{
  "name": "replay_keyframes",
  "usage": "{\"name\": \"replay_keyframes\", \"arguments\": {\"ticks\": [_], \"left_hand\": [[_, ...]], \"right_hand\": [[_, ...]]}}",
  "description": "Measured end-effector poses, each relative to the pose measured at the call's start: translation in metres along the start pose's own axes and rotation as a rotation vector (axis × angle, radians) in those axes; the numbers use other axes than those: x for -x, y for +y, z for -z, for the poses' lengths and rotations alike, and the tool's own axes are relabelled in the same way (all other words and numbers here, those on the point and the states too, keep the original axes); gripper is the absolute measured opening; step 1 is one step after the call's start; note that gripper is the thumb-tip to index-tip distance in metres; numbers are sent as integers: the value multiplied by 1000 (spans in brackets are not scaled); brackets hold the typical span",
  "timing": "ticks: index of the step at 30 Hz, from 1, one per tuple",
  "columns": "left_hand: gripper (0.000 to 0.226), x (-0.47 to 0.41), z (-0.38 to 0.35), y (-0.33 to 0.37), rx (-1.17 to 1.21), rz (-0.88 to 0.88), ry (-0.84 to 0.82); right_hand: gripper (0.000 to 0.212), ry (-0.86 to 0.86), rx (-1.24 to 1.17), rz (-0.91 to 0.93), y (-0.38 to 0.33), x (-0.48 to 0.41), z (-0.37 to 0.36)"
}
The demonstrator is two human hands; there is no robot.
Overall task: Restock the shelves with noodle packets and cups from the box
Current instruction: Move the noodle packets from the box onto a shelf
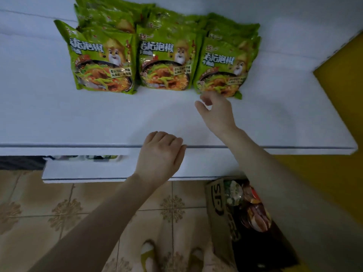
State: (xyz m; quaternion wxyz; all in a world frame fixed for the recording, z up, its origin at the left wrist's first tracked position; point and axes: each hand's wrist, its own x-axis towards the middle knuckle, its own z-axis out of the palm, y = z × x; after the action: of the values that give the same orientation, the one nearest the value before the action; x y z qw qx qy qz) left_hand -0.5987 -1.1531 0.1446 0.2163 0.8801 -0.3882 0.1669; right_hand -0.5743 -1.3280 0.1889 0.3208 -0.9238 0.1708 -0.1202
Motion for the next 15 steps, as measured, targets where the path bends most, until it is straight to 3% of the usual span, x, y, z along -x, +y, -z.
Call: {"name": "replay_keyframes", "arguments": {"ticks": [11, 15], "left_hand": [[37, 14, -79, 161, 193, -294, -153], [36, 31, -107, 220, 227, -387, -295]], "right_hand": [[24, 95, 80, -389, 177, 124, 135], [25, 81, 77, -525, 240, 172, 164]]}}
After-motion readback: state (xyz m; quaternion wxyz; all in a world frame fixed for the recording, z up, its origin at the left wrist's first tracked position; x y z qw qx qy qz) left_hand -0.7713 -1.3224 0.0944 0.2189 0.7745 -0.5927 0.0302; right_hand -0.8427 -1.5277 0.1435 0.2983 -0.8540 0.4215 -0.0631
